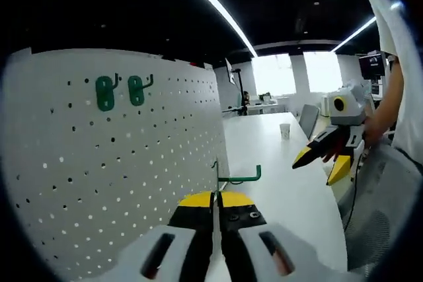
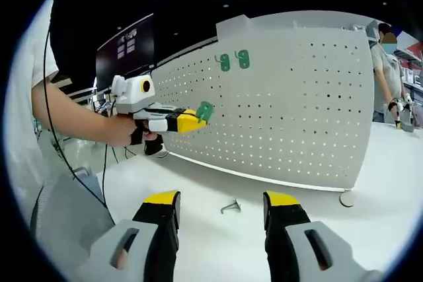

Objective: Insert the hook assembly into the mounting plate slot until the hook locks in place.

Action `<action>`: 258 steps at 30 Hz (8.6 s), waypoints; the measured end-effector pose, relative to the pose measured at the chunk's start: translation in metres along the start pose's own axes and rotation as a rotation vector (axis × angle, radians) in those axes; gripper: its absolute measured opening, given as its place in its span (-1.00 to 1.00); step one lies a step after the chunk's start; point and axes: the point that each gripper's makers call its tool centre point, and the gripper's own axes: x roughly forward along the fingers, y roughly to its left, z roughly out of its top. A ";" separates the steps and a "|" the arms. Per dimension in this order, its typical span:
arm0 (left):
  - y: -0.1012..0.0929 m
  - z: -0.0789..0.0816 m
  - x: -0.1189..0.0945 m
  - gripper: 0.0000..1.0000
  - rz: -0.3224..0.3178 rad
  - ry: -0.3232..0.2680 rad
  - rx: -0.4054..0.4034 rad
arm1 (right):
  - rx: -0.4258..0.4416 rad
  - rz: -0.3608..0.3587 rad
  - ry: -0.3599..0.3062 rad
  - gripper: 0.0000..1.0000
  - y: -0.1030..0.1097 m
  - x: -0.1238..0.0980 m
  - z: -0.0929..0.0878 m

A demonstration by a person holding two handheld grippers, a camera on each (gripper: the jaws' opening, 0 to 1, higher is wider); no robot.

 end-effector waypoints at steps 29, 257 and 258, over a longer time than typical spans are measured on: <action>-0.002 0.036 -0.022 -0.97 0.099 -0.147 -0.079 | 0.027 0.000 -0.074 -0.02 0.001 -0.004 0.015; -0.017 -0.017 -0.087 0.46 0.350 -0.036 -0.211 | -0.099 -0.222 -0.330 -0.97 -0.034 0.071 0.185; -0.017 -0.018 -0.089 0.45 0.356 -0.037 -0.211 | -0.101 -0.226 -0.333 -0.97 -0.035 0.071 0.186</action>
